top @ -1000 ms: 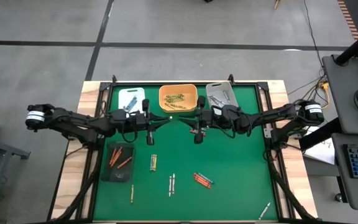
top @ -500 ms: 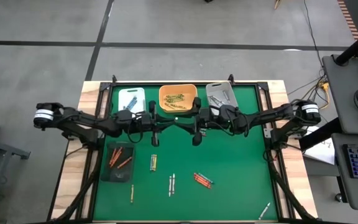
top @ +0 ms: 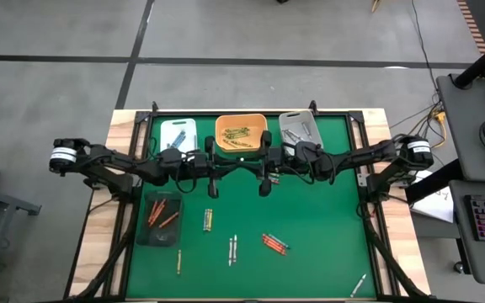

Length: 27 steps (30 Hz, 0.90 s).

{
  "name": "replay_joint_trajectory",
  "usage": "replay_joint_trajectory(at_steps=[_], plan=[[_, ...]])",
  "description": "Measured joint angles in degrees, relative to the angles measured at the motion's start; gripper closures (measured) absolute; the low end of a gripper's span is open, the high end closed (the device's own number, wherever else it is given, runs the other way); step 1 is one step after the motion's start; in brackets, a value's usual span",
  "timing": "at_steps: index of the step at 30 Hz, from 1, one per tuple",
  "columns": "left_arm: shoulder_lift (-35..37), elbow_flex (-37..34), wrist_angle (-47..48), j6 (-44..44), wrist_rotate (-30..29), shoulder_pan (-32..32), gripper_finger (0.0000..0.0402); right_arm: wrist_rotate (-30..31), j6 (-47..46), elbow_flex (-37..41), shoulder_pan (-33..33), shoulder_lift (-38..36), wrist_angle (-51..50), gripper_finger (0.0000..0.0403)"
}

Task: Sort crayons
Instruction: Put the white crayon into the gray bin

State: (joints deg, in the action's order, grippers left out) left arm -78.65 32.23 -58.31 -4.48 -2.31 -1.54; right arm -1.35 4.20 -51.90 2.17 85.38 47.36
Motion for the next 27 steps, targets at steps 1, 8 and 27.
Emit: replay_joint_trajectory(at_steps=[1, 8, 27], plan=[[0.00, 0.06, 0.08, 0.76, 0.11, 0.00, 0.0384, 0.09, 0.36, 0.00, 0.00, 0.00, -0.16, 0.0380], [0.42, -0.03, 0.24, 1.50, -0.13, -0.13, 0.0328, 0.10, -0.63, 0.00, 0.89, -0.45, -1.83, 0.0384], [14.15, -0.44, 22.44, 0.49, -12.27, -0.78, 0.0245, 18.29, -16.33, -16.55, 28.63, -1.55, -74.10, 0.0387]])
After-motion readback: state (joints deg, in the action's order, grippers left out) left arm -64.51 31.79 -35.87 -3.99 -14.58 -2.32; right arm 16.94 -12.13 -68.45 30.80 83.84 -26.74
